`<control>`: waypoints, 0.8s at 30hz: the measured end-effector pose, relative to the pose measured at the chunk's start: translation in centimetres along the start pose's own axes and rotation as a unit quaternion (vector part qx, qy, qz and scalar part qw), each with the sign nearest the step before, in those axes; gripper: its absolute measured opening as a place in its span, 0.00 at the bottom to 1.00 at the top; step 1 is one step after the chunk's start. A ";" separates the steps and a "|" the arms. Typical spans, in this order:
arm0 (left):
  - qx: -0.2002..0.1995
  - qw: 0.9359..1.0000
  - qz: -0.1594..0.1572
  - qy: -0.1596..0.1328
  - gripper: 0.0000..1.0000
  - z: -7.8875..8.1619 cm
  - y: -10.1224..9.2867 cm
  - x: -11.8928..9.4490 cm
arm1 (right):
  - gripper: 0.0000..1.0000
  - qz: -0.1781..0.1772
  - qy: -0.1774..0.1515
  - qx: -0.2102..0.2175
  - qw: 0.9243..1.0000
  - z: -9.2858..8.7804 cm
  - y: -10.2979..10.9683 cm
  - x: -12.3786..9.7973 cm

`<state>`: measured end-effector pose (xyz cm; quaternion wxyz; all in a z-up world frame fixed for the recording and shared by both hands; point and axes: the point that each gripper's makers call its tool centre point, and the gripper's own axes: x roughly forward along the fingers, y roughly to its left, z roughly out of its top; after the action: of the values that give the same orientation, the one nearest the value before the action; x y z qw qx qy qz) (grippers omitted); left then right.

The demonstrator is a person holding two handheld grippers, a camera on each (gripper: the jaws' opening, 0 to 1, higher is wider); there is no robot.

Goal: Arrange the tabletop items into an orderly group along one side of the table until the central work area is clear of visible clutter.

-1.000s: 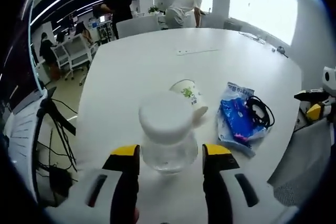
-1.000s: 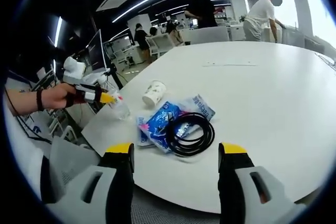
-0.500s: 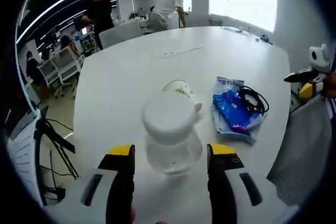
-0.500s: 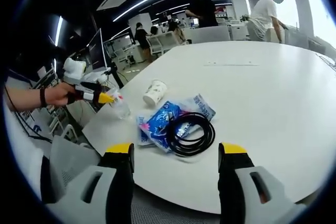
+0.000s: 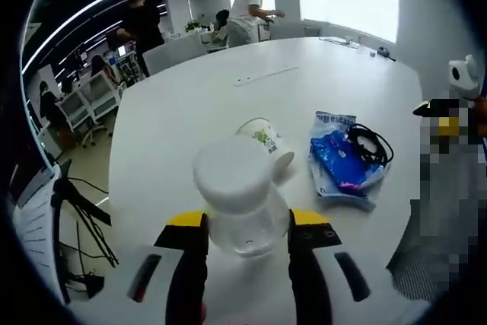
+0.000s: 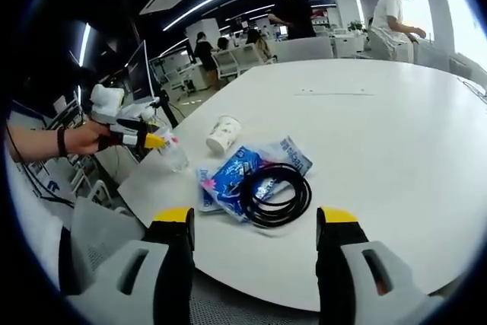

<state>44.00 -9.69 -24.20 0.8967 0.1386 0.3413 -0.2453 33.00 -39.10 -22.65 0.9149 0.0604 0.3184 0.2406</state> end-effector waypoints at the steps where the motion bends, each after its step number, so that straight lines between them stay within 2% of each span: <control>1: -0.008 1.000 0.007 -0.001 0.40 0.0 0.1 0.0 | 0.64 0.000 0.000 0.001 1.000 0.0 0.0 0.0; 12: -0.056 0.996 0.063 0.002 0.40 0.4 0.9 0.6 | 0.64 0.004 0.001 -0.001 1.000 0.2 0.0 0.3; 24: -0.069 0.993 0.099 0.012 0.40 1.4 2.5 1.8 | 0.63 0.003 -0.002 0.002 1.000 0.6 0.0 0.6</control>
<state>47.25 -8.77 -24.24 0.9199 0.1124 0.3525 -0.1301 33.79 -38.80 -22.54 0.9146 0.0640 0.3167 0.2429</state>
